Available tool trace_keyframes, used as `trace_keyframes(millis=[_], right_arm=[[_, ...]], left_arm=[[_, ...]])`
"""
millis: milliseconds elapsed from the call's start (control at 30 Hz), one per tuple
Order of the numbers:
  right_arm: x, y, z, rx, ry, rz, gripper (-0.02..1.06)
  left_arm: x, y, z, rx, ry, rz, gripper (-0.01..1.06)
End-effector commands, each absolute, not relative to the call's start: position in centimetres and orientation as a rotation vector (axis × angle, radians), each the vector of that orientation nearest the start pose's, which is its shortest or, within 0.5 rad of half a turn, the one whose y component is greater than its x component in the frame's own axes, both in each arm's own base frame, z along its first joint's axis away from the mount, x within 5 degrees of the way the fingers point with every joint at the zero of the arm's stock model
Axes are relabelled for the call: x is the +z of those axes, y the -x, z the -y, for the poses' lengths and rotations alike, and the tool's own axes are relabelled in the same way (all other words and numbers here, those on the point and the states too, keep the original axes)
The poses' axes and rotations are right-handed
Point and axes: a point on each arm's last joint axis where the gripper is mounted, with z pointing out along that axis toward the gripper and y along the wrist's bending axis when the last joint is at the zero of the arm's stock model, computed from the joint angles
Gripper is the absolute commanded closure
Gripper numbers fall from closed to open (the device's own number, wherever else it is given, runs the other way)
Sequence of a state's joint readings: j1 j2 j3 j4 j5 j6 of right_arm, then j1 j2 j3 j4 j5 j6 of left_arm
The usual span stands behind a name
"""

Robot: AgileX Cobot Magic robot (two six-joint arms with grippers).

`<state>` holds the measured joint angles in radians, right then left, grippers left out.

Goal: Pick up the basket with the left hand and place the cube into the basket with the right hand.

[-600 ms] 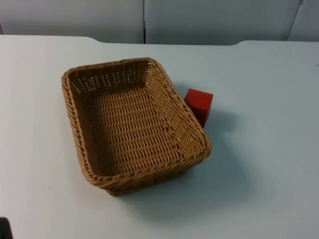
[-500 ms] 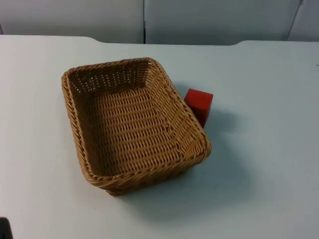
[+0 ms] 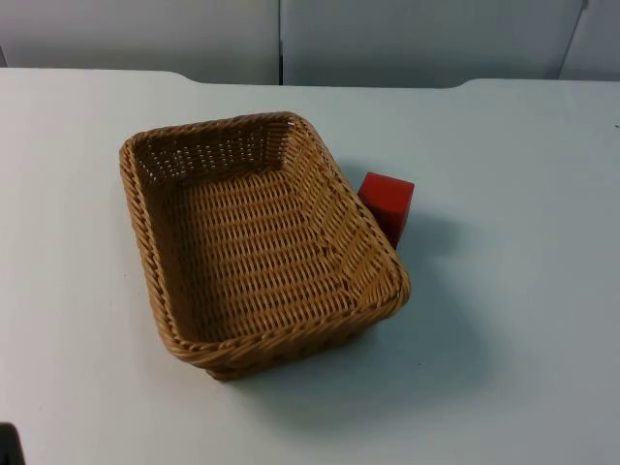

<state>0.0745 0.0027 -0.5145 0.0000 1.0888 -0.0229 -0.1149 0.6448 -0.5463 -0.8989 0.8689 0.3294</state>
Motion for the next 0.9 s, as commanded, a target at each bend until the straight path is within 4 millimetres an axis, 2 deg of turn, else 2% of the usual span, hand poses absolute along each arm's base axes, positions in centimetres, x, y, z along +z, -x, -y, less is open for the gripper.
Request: trace_keyframes(millis=[0,133,167,300,333,400,433,567,600,667,700,767,800,867], right_arm=[[27.9,0.7,0.0,0.026,0.096,-2.05,1.05],[27.9,0.7,0.0,0.026,0.096,-2.05,1.05],[27.9,0.7,0.0,0.026,0.096,-2.05,1.05],[27.9,0.7,0.0,0.026,0.096,-2.05,1.05],[27.9,0.7,0.0,0.026,0.096,-2.05,1.05],[27.9,0.7,0.0,0.026,0.096,-2.05,1.05],[27.9,0.7,0.0,0.026,0.096,-2.05,1.05],[27.9,0.7,0.0,0.026,0.096,-2.05,1.05],[27.9,0.7,0.0,0.026,0.096,-2.05,1.05],[27.9,0.7,0.0,0.026,0.096,-2.05,1.05],[27.9,0.7,0.0,0.026,0.096,-2.05,1.05],[27.9,0.7,0.0,0.026,0.096,-2.05,1.05],[27.9,0.7,0.0,0.026,0.096,-2.05,1.05],[27.9,0.7,0.0,0.026,0.096,-2.05,1.05]], left_arm=[[29.3,-13.0,7.4,-1.056,-0.1,-2.202,1.05],[27.4,-17.9,8.5,-1.22,-0.013,-2.155,1.05],[27.4,-17.9,8.5,-1.22,-0.013,-2.155,1.05],[24.9,-21.2,9.4,-1.329,-0.056,-2.084,1.05],[23.9,-21.7,9.6,-1.341,-0.083,-2.107,1.05],[23.4,-22.1,9.7,-1.361,-0.083,-2.124,1.05],[22.4,-23.0,9.8,-1.372,-0.056,-2.164,1.05],[20.5,-25.1,9.8,-1.327,0.008,-2.243,1.05],[20.5,-25.1,9.8,-1.327,0.008,-2.243,1.05],[19.6,-26.3,9.6,-1.226,-0.008,-2.319,1.04],[19.2,-26.9,9.4,-1.155,-0.036,-2.359,1.01],[19.1,-28.3,9.1,-1.058,-0.045,-2.409,0.87],[19.1,-28.3,9.1,-1.058,-0.045,-2.409,0.87],[19.4,-29.6,8.6,-0.945,-0.019,-2.429,0.67]])
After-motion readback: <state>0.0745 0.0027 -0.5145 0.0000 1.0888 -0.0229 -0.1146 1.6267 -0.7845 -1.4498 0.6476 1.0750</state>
